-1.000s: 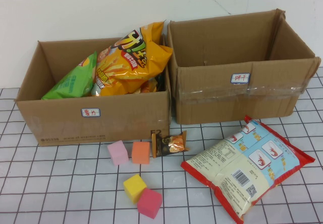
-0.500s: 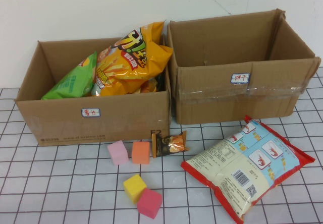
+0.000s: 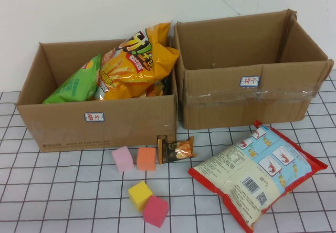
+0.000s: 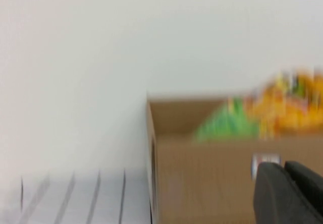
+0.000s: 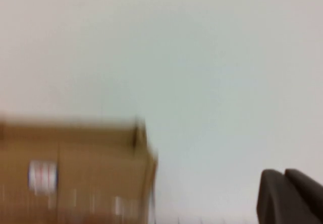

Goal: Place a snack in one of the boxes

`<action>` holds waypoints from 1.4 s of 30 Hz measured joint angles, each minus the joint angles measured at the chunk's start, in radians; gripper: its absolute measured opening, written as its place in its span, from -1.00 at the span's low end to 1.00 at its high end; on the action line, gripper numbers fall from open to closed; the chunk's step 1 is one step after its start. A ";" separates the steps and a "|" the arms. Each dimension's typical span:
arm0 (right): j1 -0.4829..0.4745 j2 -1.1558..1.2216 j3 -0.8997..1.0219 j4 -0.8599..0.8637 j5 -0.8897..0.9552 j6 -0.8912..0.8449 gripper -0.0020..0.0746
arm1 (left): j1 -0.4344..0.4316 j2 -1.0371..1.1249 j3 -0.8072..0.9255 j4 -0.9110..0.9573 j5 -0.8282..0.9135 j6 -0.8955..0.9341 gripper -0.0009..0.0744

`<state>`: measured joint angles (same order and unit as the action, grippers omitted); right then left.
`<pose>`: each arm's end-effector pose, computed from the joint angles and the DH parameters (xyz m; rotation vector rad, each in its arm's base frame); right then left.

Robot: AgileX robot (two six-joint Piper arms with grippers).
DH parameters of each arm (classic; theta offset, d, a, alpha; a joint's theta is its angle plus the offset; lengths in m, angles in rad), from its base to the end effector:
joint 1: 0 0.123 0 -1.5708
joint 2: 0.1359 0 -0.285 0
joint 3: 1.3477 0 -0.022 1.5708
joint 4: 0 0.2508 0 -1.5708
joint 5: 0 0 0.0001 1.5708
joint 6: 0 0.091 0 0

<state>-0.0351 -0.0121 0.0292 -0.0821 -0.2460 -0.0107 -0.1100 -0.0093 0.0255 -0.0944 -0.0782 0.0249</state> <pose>0.0524 0.0000 0.2258 -0.0520 1.2551 -0.0960 0.0556 -0.0055 0.2121 0.0229 1.4233 -0.1427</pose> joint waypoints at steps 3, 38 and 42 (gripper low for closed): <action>0.000 0.000 0.000 0.000 -0.185 0.000 -0.95 | 0.000 0.000 0.000 0.007 -0.115 0.004 -0.98; 0.000 0.225 -0.310 0.004 0.391 0.063 -0.95 | 0.000 0.336 -0.357 -0.108 0.382 -0.002 -0.98; 0.000 0.266 -0.310 0.015 0.407 0.065 -0.95 | 0.000 0.400 -0.331 -0.108 0.387 -0.002 -0.98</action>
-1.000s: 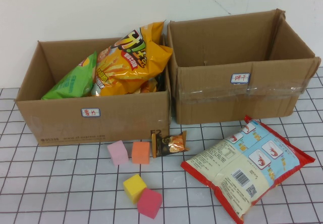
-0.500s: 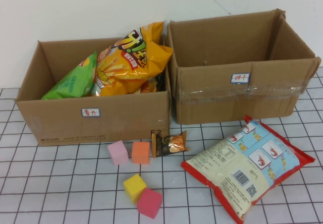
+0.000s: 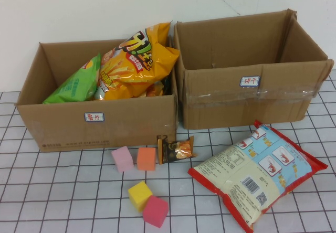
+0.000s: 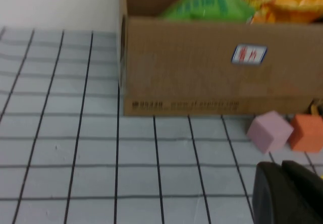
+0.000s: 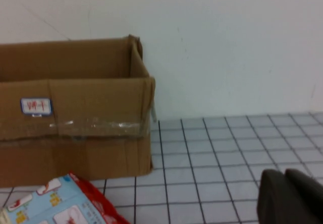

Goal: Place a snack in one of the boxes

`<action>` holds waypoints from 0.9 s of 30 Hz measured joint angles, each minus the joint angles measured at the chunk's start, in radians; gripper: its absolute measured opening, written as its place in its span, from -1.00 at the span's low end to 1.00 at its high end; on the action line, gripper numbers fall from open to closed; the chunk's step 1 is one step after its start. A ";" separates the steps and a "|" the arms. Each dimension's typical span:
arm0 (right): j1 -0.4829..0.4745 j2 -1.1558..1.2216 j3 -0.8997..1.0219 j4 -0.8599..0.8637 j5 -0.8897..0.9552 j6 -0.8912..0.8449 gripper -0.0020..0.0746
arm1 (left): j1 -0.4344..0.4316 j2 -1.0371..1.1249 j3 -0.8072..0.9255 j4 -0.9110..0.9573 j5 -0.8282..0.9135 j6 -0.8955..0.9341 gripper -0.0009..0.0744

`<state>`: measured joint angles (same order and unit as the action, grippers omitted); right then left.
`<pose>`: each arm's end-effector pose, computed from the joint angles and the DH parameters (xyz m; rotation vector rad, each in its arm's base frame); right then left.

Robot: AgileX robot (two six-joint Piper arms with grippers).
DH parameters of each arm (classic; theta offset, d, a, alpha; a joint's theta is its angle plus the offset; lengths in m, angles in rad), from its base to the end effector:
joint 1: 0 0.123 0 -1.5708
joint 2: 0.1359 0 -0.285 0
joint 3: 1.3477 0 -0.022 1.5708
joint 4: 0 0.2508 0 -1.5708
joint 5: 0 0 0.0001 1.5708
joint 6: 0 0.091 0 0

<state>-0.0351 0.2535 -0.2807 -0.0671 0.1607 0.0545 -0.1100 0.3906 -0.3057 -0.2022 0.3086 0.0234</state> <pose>0.0738 -0.0036 0.2774 0.0272 1.6167 -0.0448 0.0899 -0.0155 0.2618 -0.0136 1.8781 -0.2495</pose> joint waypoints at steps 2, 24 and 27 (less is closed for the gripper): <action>0.000 0.028 0.000 0.013 0.006 0.008 -0.95 | 0.000 0.020 0.009 0.000 0.000 0.000 -0.98; 0.078 0.736 -0.045 0.730 -0.044 -0.027 -0.32 | 0.000 0.040 0.031 0.012 -0.021 0.000 -0.98; 0.128 0.850 -0.122 0.737 -0.050 -0.080 -0.28 | 0.000 0.040 0.042 0.012 -0.028 0.000 -0.98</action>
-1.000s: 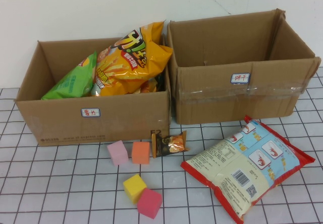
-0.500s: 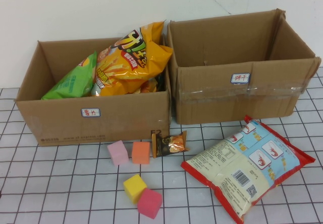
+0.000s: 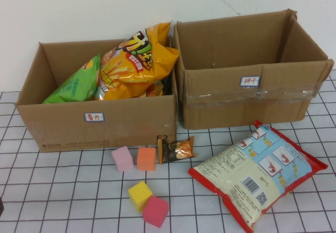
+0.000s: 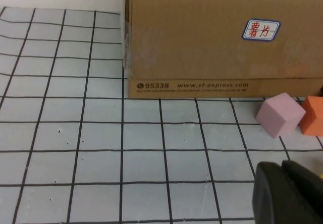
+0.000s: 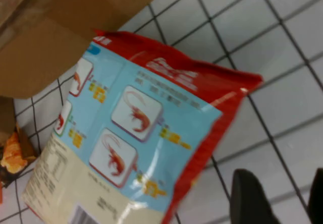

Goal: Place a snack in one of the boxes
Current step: Pick up the potato chip

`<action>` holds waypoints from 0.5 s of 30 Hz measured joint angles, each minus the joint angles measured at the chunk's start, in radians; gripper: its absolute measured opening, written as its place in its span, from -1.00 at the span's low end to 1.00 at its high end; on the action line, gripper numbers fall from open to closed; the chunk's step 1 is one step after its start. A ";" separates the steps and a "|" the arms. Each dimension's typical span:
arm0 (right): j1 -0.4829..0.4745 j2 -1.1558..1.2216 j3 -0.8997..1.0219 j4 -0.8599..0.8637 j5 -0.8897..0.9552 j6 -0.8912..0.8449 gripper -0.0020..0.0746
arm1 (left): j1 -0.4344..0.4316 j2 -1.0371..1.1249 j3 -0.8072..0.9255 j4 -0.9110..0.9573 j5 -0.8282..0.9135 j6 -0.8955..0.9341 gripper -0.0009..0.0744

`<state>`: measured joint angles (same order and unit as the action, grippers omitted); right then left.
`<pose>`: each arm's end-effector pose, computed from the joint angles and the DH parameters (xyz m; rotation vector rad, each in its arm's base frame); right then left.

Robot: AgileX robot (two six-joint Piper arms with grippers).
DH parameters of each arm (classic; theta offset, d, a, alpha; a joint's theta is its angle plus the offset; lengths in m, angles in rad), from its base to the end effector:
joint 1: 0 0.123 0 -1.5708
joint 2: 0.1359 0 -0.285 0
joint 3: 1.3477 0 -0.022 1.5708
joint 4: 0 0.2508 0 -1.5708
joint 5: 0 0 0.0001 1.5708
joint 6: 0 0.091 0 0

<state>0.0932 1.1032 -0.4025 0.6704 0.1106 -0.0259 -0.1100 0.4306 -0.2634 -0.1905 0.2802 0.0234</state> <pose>0.1929 0.0244 0.2075 0.5904 2.2355 0.4601 0.0953 -0.0153 0.2461 -0.0129 1.9325 -0.2309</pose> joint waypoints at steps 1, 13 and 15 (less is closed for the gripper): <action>0.004 0.033 -0.025 0.000 0.000 -0.010 -0.25 | 0.000 0.000 0.000 0.000 -0.002 0.000 -0.98; -0.015 0.369 -0.333 0.000 0.329 -0.237 0.34 | 0.000 0.000 0.000 0.000 -0.010 0.000 -0.98; -0.036 0.364 -0.357 0.008 0.375 -0.283 0.35 | 0.000 0.000 0.000 0.000 -0.010 0.000 -0.98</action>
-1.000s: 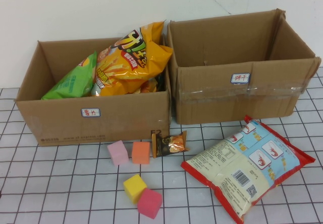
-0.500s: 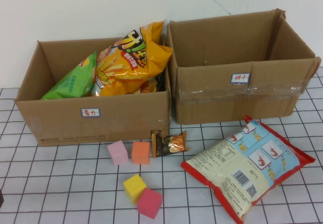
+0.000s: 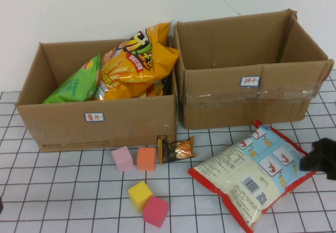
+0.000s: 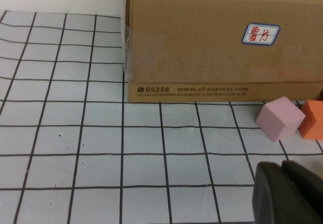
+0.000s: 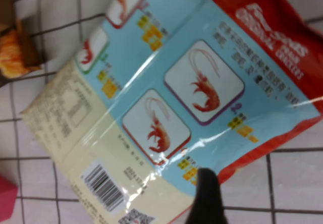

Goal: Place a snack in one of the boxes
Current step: Pick up the potato chip

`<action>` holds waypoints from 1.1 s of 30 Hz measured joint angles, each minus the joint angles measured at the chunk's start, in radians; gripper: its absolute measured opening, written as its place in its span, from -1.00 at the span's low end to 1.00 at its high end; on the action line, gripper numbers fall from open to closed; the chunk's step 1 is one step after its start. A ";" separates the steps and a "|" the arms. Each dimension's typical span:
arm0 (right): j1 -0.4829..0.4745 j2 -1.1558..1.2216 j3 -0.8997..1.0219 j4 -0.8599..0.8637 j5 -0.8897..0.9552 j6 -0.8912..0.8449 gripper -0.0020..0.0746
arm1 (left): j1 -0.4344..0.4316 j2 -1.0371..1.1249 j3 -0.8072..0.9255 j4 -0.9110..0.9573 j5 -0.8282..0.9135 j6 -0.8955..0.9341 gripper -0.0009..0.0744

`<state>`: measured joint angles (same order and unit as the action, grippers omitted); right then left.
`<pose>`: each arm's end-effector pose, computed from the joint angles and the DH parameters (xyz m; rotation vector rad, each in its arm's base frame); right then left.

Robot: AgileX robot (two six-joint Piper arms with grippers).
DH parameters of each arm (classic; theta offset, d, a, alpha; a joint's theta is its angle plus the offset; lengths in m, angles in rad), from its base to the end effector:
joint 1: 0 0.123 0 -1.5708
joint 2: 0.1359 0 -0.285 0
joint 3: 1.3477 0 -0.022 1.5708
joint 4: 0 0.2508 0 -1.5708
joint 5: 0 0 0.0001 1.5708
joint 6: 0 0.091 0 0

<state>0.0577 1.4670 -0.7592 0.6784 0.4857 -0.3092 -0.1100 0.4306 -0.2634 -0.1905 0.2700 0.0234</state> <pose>0.2701 0.0424 0.2062 0.2159 2.5908 0.5191 0.0957 -0.0152 0.2470 -0.0143 1.9224 -0.2302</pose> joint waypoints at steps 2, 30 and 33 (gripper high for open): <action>-0.035 -0.019 -0.007 0.019 0.037 -0.066 0.35 | 0.000 0.000 0.000 0.000 0.000 0.000 -0.98; -0.224 0.256 0.058 0.727 -0.001 -0.757 0.23 | 0.000 0.000 0.000 0.000 -0.009 -0.023 -0.98; -0.224 0.290 0.037 0.794 0.038 -0.815 0.23 | 0.000 0.000 0.000 0.000 -0.012 -0.023 -0.98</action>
<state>-0.1658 1.7567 -0.7224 1.4719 0.5233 -1.1244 -0.1100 0.4306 -0.2634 -0.1905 0.2579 0.0000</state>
